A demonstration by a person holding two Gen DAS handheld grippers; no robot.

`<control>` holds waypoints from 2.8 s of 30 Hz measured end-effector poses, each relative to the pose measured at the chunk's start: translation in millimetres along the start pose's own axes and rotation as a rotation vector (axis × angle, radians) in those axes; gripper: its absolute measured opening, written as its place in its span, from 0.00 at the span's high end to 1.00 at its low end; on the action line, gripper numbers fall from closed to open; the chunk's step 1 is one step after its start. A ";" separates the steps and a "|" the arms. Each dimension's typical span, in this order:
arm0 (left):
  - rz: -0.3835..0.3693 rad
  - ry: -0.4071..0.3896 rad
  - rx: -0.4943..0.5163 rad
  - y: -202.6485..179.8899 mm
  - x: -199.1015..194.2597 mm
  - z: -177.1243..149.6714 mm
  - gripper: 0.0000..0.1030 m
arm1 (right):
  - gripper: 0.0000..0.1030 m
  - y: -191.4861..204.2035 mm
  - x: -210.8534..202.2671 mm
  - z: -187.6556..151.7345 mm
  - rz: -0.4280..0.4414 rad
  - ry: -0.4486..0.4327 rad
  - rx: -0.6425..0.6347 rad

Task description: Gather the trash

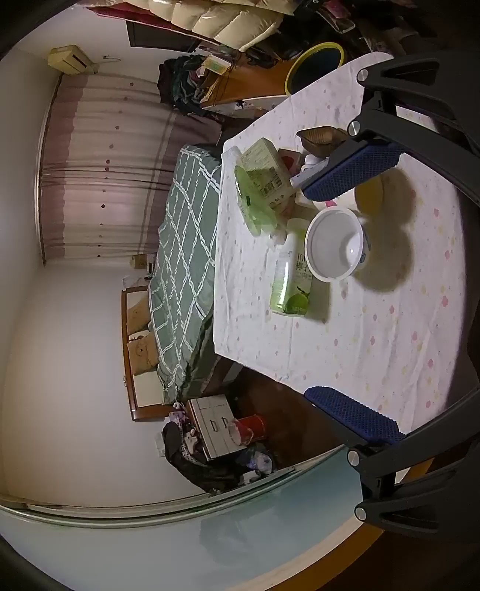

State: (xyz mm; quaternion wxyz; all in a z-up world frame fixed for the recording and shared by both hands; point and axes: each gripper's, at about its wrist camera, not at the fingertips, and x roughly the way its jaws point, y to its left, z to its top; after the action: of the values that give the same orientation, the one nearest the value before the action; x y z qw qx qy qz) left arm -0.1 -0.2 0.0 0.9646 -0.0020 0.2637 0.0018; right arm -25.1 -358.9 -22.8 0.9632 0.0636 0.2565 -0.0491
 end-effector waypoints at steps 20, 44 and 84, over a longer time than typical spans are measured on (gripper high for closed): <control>-0.006 0.003 0.010 -3.6 3.5 -0.8 0.04 | 0.06 -0.5 4.0 -2.4 0.001 0.003 0.003; -0.009 0.009 0.012 -1.9 2.4 -2.7 0.04 | 0.06 -4.6 9.6 -2.3 0.005 0.014 0.010; -0.013 0.022 0.013 -5.4 5.6 -7.0 0.04 | 0.06 -4.0 12.1 -3.1 0.007 0.023 0.014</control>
State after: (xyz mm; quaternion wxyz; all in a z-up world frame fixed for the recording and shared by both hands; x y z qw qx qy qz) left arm 1.2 -5.6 -8.8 0.9616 0.0027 0.2745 -0.0063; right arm -16.7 -363.1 -31.9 0.9599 0.0719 0.2669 -0.0468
